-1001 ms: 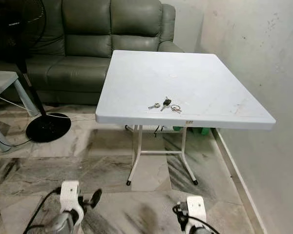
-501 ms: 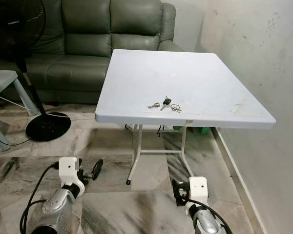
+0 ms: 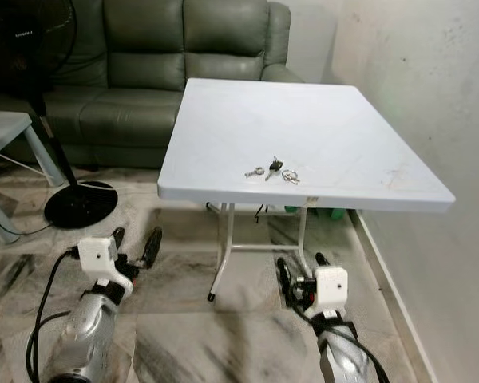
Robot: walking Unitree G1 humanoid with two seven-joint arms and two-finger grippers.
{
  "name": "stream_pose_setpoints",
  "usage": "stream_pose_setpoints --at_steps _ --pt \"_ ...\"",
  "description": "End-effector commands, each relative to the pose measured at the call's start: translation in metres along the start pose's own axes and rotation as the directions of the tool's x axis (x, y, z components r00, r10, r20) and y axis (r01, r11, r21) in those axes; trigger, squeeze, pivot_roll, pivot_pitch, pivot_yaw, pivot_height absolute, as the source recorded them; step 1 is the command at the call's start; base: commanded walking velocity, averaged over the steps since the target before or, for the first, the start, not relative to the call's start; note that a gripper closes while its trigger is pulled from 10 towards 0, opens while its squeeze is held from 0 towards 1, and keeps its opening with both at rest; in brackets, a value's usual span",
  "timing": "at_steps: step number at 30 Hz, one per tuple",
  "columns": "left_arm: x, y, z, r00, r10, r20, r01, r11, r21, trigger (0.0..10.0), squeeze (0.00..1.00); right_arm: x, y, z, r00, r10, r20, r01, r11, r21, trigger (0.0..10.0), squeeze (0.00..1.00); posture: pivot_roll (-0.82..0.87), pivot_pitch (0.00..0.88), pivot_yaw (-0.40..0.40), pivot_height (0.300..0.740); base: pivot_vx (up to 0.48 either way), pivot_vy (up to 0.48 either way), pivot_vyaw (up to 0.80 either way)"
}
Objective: Hang keys on a hook
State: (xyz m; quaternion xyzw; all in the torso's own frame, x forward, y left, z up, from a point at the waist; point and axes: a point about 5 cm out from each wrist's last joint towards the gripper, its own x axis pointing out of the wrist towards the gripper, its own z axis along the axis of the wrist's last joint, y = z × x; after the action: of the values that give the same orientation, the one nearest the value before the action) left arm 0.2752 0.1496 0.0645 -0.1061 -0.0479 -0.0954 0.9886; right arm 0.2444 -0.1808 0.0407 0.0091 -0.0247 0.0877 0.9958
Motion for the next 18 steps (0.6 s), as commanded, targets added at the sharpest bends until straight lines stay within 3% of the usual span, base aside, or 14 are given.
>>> stream_pose_setpoints --at_steps 1,10,11,18 --pt "0.003 -0.008 0.014 0.998 -0.046 0.044 0.046 0.999 0.0 10.0 0.0 0.002 0.001 0.013 0.999 0.015 0.048 -0.015 1.0 0.005 10.0 1.0 0.01 0.0 -0.059 0.74 0.0 0.0 0.0" --pt "-0.007 -0.014 0.042 0.996 -0.042 0.083 0.047 0.998 -0.052 10.0 0.0 -0.004 0.013 0.045 0.992 0.018 0.127 -0.026 0.998 0.06 10.0 0.97 0.01 0.0 -0.06 0.74 0.0 0.0 0.0" --pt "-0.006 -0.015 0.043 0.996 -0.041 0.085 0.046 0.997 -0.056 10.0 0.0 -0.003 0.014 0.048 0.991 0.024 0.134 -0.031 0.998 0.051 10.0 0.0 0.01 0.0 -0.06 0.74 0.0 0.0 0.0" --pt "0.0 -0.018 0.045 0.998 -0.045 0.038 0.048 0.996 -0.077 10.0 0.0 0.007 0.017 0.056 0.989 0.039 0.139 -0.047 0.998 0.051 10.0 0.0 0.02 0.0 -0.063 0.74 0.0 0.0 0.0"
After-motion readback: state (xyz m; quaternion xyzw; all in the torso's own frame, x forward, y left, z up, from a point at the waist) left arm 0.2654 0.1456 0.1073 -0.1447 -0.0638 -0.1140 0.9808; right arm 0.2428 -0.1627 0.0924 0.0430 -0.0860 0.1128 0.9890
